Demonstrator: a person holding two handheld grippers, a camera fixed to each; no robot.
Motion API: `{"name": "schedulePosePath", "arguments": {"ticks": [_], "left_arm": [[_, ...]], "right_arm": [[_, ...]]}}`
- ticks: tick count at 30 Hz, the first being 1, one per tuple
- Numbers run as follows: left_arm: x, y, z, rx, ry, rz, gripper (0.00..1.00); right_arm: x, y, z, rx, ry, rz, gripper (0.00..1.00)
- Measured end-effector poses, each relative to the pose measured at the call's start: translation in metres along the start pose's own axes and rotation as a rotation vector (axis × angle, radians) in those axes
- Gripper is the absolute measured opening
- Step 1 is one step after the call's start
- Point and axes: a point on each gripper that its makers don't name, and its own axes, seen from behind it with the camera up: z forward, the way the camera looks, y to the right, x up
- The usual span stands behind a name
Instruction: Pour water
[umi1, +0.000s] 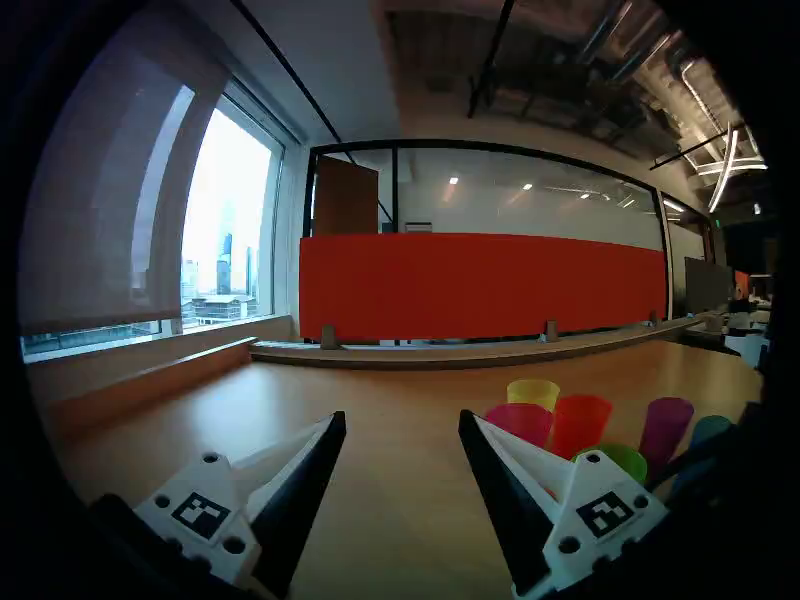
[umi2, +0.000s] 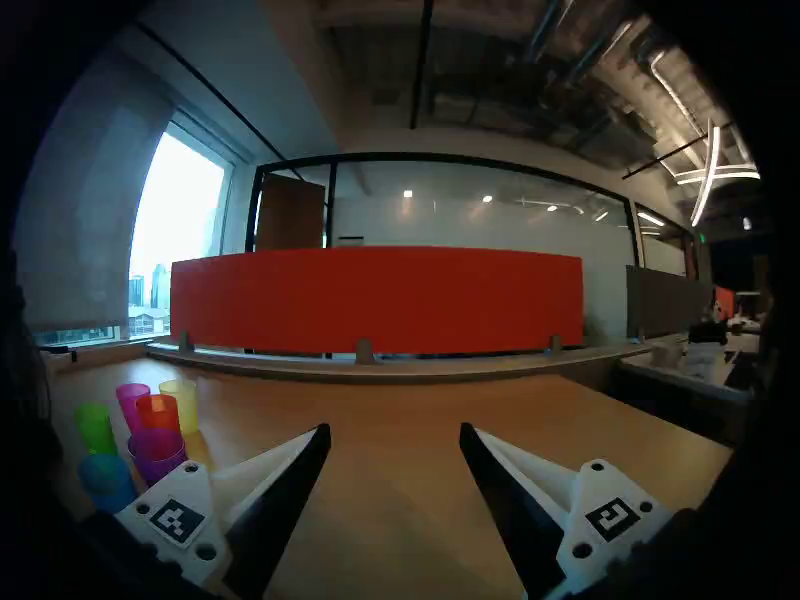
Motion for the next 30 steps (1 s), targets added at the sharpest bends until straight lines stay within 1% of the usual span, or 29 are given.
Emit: {"name": "schedulePosePath", "arguments": {"ticks": [30], "left_arm": [[0.0007,0.0004,0.0008,0.0,0.0,0.0,0.83]], "right_arm": [[-0.0015,0.0029,-0.0017,0.003,-0.001,0.002,1.0]]}}
